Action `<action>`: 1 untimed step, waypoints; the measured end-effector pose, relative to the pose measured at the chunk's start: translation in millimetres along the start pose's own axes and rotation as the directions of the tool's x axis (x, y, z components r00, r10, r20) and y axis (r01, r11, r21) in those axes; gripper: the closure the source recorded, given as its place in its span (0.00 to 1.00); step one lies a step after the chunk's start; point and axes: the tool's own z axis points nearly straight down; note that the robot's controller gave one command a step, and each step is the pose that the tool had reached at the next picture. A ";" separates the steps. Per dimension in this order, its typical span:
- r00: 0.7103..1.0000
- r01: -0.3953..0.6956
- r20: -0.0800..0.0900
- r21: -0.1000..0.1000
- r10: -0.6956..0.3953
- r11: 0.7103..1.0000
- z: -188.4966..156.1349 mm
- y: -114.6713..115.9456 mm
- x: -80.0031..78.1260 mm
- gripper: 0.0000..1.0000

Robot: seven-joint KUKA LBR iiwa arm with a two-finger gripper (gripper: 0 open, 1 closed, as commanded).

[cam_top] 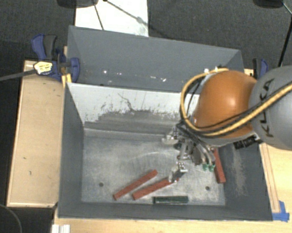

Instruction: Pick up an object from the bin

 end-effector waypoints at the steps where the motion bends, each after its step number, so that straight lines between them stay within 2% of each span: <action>1: 0.995 0.103 -0.002 0.000 -0.103 0.995 67.7 -8.5 -4.2 0.00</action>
Offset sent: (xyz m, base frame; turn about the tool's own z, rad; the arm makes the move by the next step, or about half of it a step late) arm -0.0054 0.0038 -0.1086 -0.0828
